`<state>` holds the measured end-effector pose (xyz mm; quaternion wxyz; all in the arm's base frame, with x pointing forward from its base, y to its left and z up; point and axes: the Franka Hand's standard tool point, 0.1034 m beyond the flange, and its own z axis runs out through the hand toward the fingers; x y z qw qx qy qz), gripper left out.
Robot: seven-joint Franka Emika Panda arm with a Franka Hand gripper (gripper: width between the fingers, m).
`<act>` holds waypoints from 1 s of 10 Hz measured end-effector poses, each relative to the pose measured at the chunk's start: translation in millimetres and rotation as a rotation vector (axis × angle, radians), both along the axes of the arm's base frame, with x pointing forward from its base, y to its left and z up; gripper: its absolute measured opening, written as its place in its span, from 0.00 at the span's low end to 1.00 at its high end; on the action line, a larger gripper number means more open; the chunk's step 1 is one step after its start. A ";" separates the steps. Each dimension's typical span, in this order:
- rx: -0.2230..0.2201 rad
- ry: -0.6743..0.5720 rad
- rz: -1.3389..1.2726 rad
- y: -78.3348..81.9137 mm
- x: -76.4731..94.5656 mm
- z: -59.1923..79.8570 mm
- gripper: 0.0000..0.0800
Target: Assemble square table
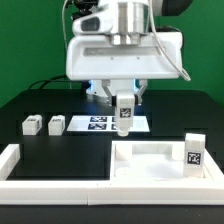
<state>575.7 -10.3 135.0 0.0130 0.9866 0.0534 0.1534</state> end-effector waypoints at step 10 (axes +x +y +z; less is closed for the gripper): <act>0.007 -0.085 -0.039 -3.9 35.2 -15.9 0.36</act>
Offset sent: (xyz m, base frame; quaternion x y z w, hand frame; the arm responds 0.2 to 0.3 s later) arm 0.0000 0.0000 0.0000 0.0000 0.0000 0.0000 1.0000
